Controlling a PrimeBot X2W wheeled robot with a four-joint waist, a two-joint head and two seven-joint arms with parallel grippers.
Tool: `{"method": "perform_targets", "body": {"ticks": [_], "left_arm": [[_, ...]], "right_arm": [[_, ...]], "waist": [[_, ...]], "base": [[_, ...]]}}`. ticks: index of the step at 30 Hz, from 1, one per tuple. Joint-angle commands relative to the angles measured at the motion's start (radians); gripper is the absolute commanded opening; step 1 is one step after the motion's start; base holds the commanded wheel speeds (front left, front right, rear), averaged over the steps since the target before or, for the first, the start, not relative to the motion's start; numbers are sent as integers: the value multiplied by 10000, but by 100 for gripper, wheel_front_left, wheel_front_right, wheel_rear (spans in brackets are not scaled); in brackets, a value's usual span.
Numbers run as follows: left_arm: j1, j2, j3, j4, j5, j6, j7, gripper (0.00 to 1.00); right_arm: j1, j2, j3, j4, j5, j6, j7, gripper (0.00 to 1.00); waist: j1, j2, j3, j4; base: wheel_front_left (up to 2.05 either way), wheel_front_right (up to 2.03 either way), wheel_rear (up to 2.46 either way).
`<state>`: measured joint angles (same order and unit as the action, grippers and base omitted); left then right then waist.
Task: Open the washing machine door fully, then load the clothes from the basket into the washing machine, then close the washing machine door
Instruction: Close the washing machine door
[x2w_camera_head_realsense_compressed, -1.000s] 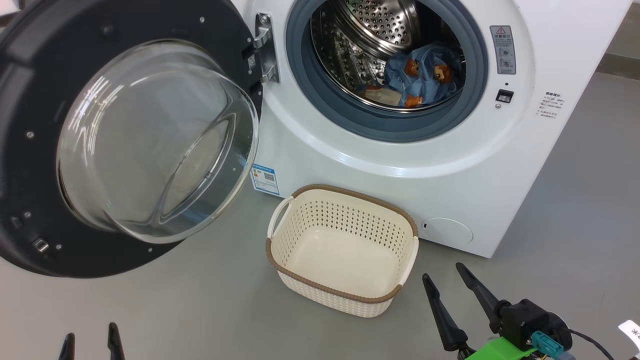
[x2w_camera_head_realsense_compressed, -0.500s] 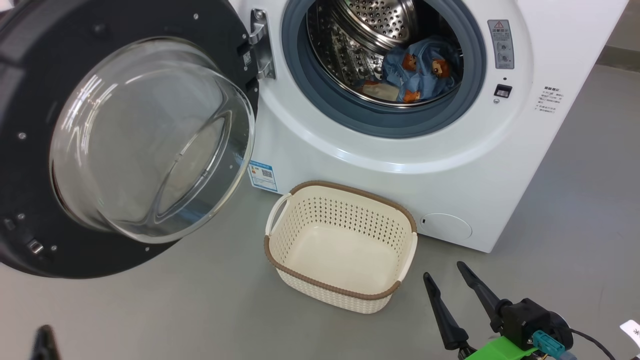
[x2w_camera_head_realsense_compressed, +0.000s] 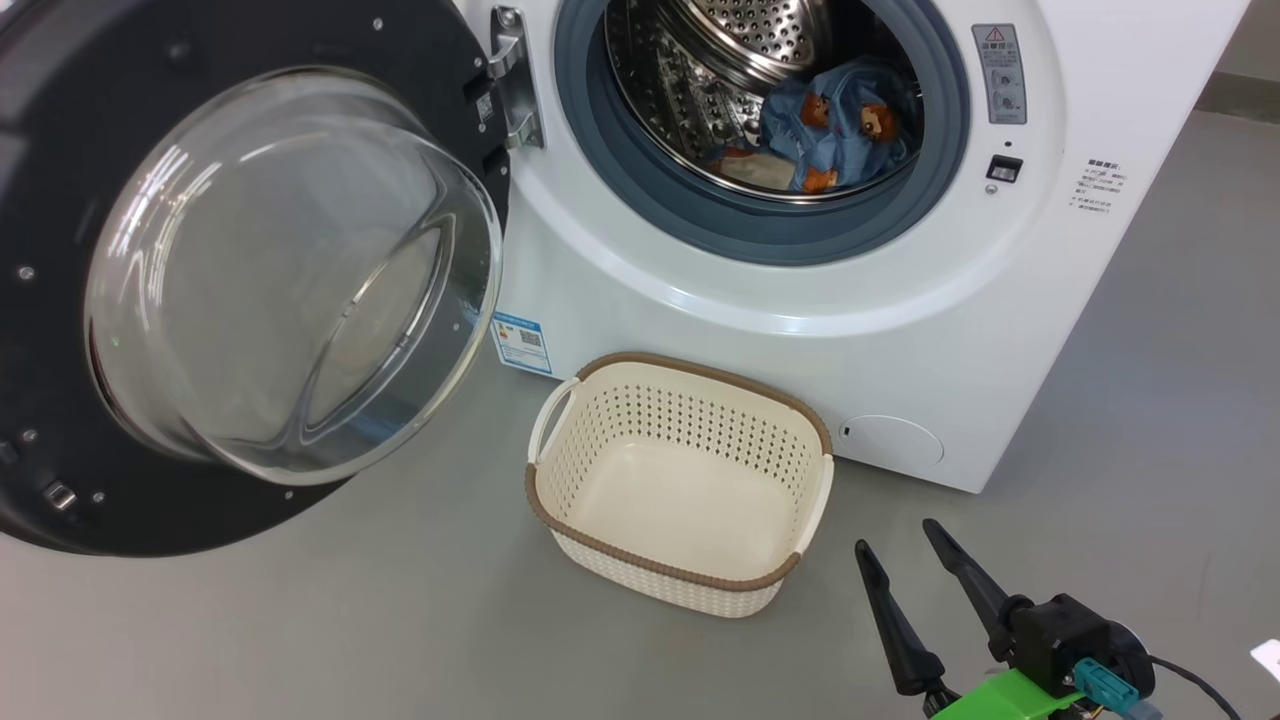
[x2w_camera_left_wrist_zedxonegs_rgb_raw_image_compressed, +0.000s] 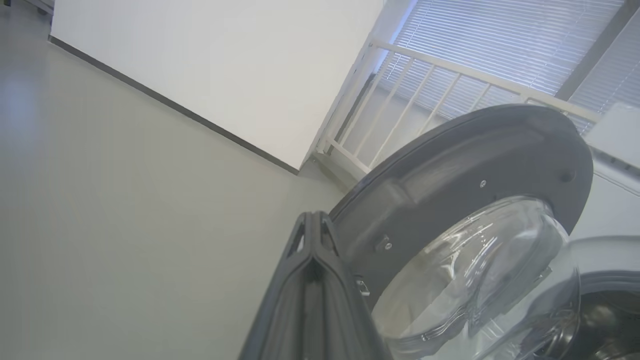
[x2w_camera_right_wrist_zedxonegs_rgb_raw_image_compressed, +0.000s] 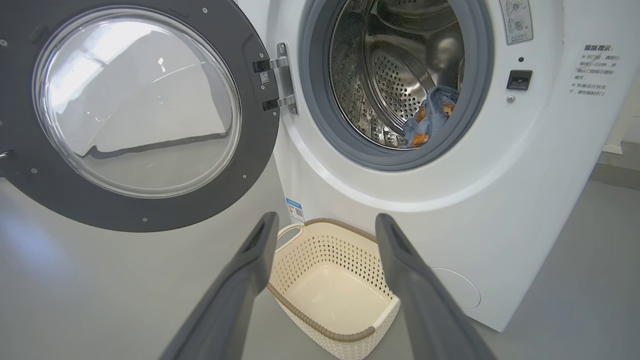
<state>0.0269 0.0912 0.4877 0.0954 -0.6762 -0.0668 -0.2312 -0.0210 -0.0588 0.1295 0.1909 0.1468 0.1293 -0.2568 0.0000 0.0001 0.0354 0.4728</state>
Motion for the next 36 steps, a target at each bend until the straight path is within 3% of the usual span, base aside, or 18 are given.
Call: {"method": "perform_targets", "body": {"ticks": [1,9,19,27,36], "left_arm": [[-505,452,397,-137,-151,-69,57,0],[-1919,1445,914,1596,-1790,-491,312,0],[-3516,2545,1412,3552,-4194,-632,918,0],[-4363,3374,1616,4428,-6077,-636,2079,0],[-4821,4120,1733,5323,-7382,-637,3521,0]], "right_arm": [[-245,-5,236,-273,-162,14,-49,100],[-356,-83,334,-268,-181,14,-49,100],[-493,-280,330,-319,-228,14,16,100],[-577,-426,295,-515,-293,14,196,100],[-575,-596,311,-828,-340,14,471,100]], "waist": [[0,-1,14,5],[0,-1,187,-75],[0,-1,514,-317],[0,-1,744,-486],[0,-1,900,-657]], "base": [[0,0,0],[0,0,0],[0,0,0],[0,0,0],[0,0,0]]}}
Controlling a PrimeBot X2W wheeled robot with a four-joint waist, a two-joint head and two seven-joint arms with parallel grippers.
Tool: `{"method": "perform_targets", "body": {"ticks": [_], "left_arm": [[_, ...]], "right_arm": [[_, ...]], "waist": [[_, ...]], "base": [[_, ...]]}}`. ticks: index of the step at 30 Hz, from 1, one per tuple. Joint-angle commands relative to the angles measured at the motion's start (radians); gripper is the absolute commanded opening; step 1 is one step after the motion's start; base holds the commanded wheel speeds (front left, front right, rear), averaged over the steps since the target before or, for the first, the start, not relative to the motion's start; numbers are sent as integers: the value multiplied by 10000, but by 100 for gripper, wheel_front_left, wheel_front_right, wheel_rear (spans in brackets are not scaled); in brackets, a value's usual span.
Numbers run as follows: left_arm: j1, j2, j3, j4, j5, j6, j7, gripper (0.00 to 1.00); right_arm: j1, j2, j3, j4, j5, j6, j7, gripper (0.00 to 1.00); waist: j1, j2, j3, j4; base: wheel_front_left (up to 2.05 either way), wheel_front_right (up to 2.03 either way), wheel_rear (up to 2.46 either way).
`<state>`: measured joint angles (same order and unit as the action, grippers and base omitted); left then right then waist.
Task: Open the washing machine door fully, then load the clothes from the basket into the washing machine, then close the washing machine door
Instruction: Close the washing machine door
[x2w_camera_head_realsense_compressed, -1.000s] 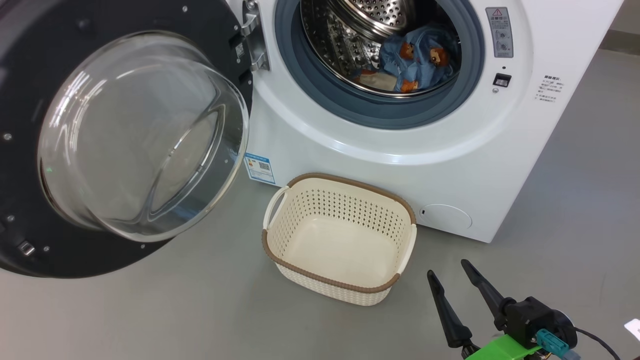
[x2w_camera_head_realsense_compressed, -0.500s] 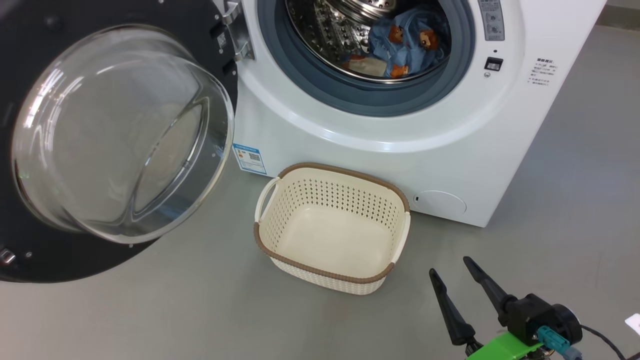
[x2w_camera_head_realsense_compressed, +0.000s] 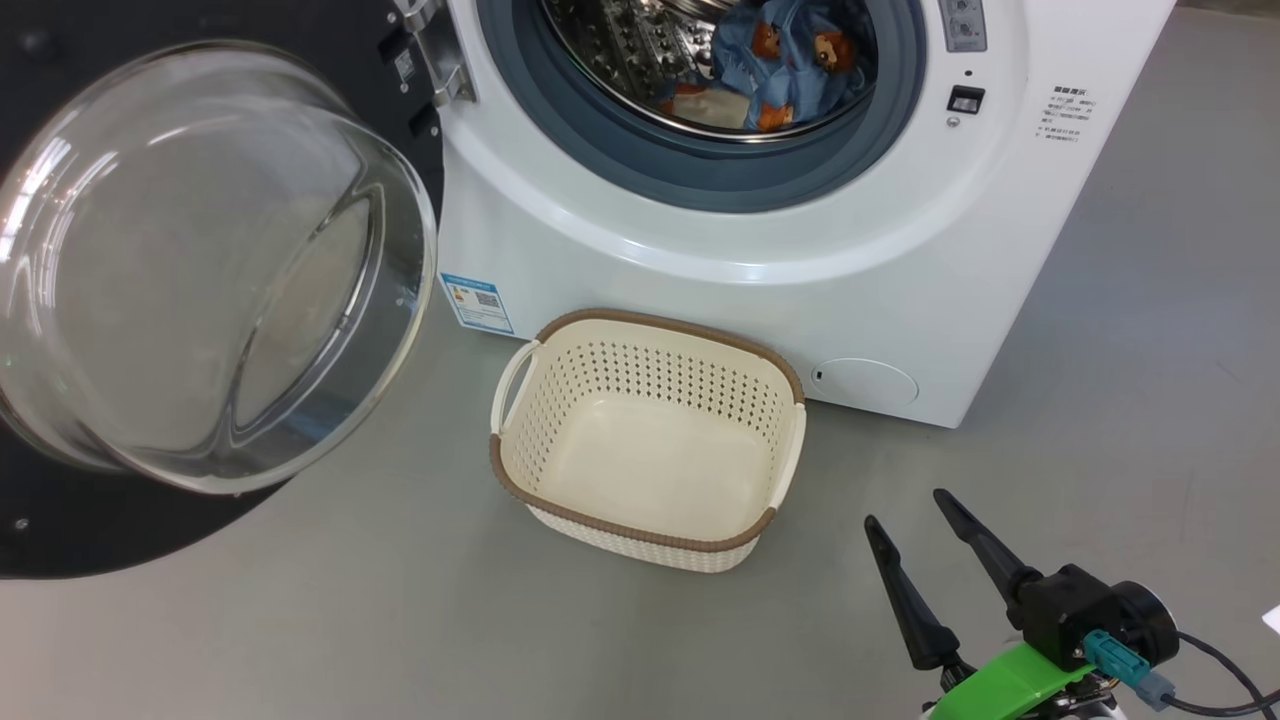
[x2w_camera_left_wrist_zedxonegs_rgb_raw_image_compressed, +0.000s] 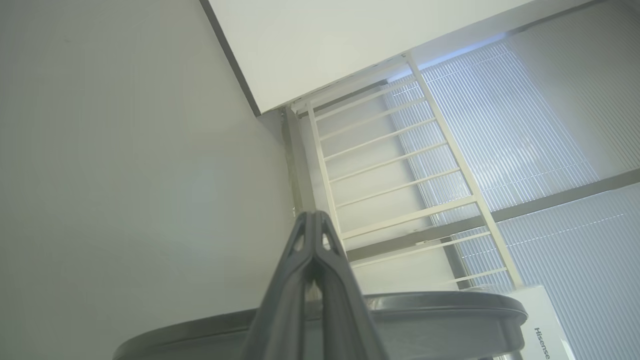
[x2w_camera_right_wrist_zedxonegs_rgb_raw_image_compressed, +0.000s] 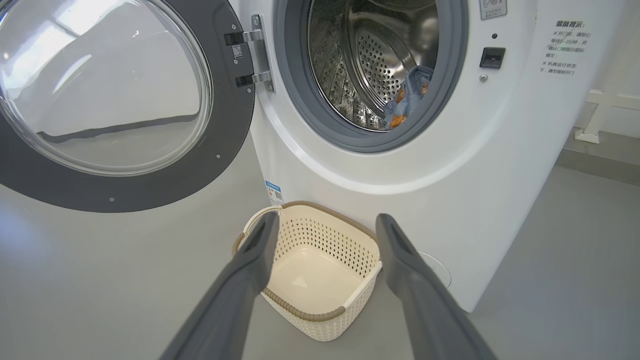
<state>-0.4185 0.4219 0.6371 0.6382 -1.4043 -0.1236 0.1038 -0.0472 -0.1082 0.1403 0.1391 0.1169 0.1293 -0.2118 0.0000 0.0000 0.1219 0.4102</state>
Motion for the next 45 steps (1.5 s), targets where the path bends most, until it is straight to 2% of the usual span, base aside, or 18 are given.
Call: {"method": "perform_targets", "body": {"ticks": [1,15,29,45], "left_arm": [[-412,912,206,27,-119,-70,265,0],[-1066,1584,65,1345,-647,-70,1315,0],[-1299,1570,-22,1379,-1053,-71,1999,0],[-1194,1648,-374,1152,-945,-71,2392,0]], "right_arm": [[-315,-128,208,-349,-50,14,57,100],[-225,-405,278,-835,-74,14,459,100],[-257,-536,229,-1238,-168,14,754,100],[-322,-574,259,-1436,-230,14,947,100]], "waist": [[0,0,54,-47],[0,0,287,-297],[0,0,712,-385],[0,0,938,-422]], "base": [[0,0,0],[0,0,0],[0,0,0],[0,0,0]]}}
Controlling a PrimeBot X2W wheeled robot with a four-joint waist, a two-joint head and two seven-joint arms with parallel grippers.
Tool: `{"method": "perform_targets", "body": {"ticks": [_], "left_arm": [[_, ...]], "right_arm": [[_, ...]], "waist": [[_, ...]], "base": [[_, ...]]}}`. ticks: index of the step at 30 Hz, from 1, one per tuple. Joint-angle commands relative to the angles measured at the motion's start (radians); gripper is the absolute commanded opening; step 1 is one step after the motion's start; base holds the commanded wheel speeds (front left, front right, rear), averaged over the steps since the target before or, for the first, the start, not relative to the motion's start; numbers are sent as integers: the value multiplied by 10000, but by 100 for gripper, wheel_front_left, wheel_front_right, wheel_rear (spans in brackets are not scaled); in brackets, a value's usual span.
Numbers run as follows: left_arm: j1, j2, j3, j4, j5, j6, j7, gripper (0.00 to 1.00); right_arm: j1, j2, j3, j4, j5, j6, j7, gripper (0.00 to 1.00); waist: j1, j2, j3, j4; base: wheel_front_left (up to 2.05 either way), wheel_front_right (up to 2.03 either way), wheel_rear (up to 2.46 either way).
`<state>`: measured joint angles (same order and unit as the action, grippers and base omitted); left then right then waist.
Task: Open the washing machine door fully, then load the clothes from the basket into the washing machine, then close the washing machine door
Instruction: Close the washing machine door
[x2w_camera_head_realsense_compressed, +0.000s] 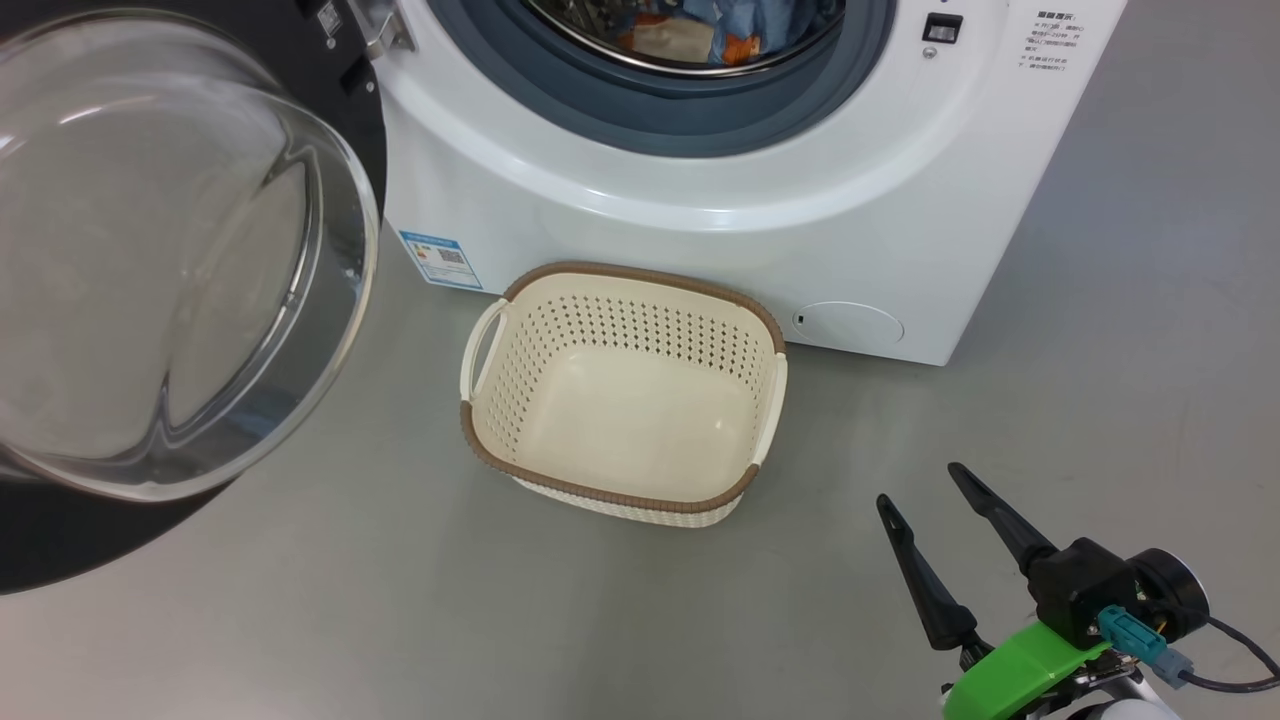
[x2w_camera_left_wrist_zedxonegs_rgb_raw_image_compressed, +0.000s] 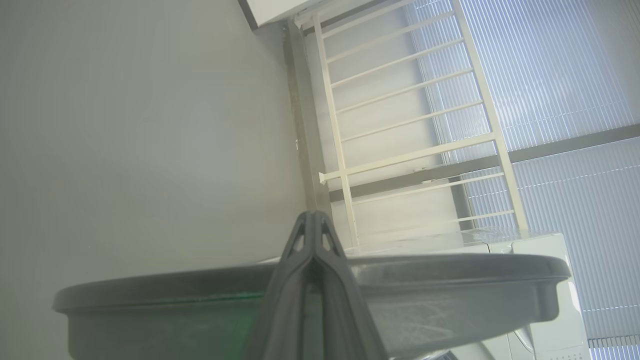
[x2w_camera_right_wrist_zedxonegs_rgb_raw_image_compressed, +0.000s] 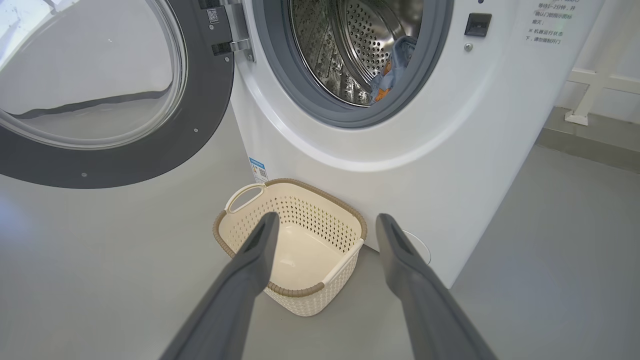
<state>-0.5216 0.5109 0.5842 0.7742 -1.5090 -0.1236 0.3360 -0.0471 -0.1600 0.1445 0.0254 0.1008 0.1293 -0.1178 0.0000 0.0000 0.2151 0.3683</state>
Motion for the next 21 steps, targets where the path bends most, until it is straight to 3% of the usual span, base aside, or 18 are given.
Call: {"method": "perform_targets", "body": {"ticks": [1,11,21], "left_arm": [[-174,770,155,-184,107,-71,55,0],[-228,845,99,6,97,-71,161,0],[-34,903,105,-270,-270,-71,1053,0]], "right_arm": [[-333,-60,226,-302,-63,14,13,100],[-361,-77,230,-381,-71,14,70,100],[-363,-43,227,-325,-70,14,50,100]], "waist": [[0,0,13,-10],[0,0,123,-62],[0,0,176,57]], "base": [[0,0,0],[0,0,0],[0,0,0]]}}
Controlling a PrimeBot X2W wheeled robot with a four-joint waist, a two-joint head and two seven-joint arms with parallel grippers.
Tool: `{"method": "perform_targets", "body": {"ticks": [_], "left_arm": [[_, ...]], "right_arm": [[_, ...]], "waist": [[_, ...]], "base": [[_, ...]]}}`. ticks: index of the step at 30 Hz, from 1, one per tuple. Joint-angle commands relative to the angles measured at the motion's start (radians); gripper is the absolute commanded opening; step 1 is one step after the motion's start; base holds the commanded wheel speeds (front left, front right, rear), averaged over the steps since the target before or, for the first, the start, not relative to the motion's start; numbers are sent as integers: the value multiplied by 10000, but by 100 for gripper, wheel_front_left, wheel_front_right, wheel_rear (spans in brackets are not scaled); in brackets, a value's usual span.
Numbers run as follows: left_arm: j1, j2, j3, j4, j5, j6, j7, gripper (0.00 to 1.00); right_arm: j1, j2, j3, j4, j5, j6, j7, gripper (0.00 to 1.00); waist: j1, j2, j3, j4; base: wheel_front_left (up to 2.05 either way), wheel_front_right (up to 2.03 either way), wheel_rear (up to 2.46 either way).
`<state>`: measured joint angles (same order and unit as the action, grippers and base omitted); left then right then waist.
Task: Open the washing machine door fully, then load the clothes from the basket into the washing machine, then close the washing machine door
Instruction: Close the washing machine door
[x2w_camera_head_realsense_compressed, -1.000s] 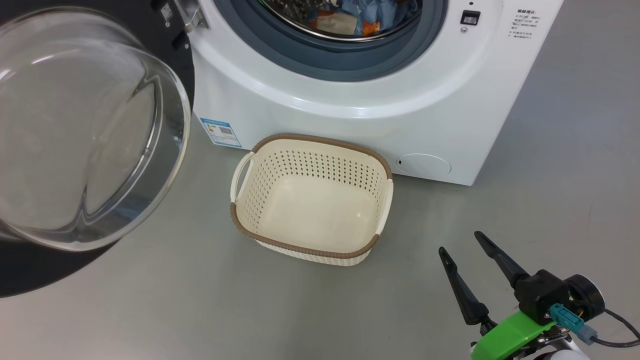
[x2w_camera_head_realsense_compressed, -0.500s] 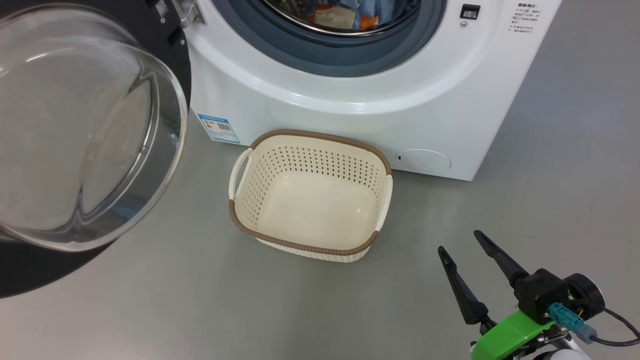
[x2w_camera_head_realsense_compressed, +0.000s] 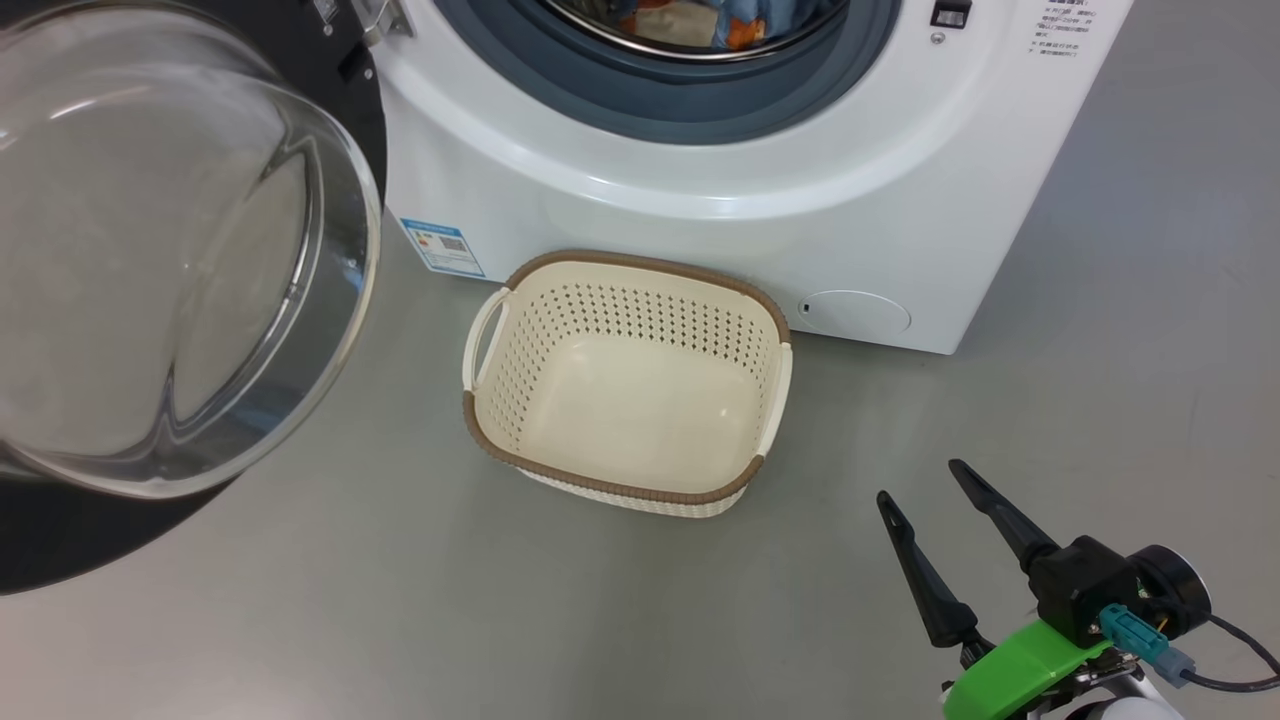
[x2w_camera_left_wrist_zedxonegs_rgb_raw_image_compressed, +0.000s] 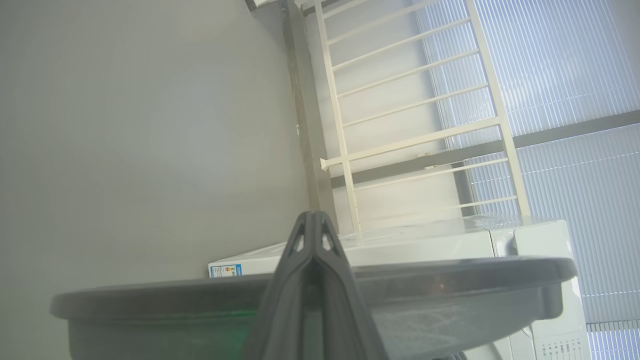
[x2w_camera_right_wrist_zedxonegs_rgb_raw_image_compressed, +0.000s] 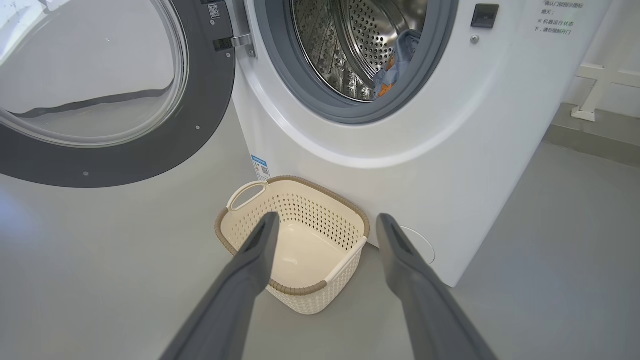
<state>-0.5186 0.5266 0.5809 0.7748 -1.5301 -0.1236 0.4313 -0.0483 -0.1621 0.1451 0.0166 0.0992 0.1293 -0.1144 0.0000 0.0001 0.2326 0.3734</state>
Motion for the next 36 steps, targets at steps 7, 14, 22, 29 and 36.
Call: {"method": "perform_targets", "body": {"ticks": [7,14,22,29,36], "left_arm": [[187,674,117,-591,-293,-71,732,0],[261,649,138,-662,-524,-71,1237,0],[377,685,171,-812,-766,-71,1841,0],[524,681,191,-996,-962,-63,2334,0],[757,609,211,-1267,-1234,55,2965,0]], "right_arm": [[-382,-54,262,-193,-24,14,23,100],[-439,-116,352,-164,46,14,44,100],[-439,-89,313,-151,52,14,10,100],[-410,-42,310,-94,52,14,-32,100],[-430,-8,383,41,108,14,-114,100]], "waist": [[0,-1,23,143],[0,-1,46,132],[0,-1,67,144],[0,-1,9,221],[0,-1,-125,234]], "base": [[0,0,0],[0,0,0],[0,0,0],[0,0,0],[0,0,0]]}}
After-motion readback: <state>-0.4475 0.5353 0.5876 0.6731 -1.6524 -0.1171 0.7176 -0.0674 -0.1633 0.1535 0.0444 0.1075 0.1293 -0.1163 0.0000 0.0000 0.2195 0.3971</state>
